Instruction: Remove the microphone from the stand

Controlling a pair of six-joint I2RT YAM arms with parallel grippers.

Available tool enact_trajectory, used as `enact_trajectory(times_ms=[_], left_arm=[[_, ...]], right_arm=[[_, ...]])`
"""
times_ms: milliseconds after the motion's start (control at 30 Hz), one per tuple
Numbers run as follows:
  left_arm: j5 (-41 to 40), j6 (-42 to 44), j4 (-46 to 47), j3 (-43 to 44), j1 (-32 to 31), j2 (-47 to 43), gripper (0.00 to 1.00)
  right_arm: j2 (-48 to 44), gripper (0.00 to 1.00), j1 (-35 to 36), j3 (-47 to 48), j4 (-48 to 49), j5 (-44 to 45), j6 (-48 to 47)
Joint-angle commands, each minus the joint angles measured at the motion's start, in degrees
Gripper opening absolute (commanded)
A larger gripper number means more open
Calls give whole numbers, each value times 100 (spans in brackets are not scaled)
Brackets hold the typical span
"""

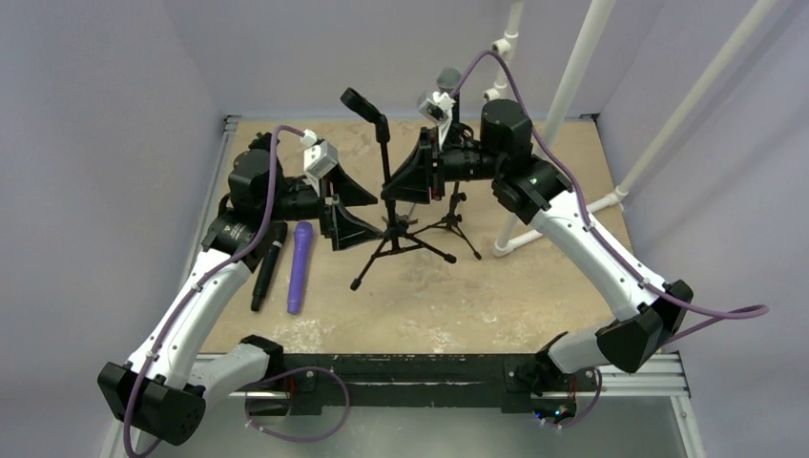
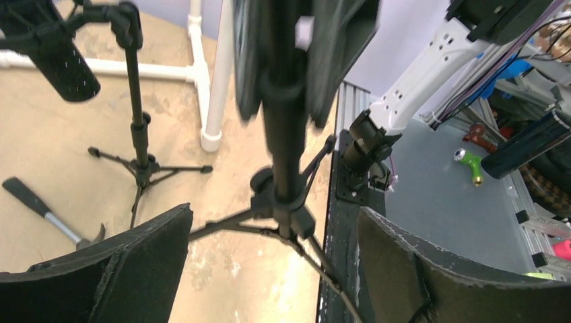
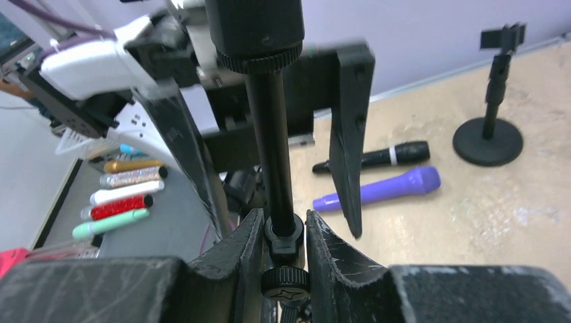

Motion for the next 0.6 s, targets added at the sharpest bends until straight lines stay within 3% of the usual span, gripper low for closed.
enact_trajectory(times_ms=[0, 200, 367, 567], left_arm=[[-180, -601, 765, -378, -40, 55, 87], [-111, -1425, 1826, -432, -121, 337, 83], [-83, -1637, 2184, -409, -216, 561, 79], [2, -1753, 2458, -530, -306, 718, 64]], right_arm=[[76, 0, -4, 567, 236, 252, 370], [95, 0, -4, 377, 584, 200, 671], [120, 0, -4, 233, 800, 160, 836], [177, 0, -5, 194, 936, 129, 932]])
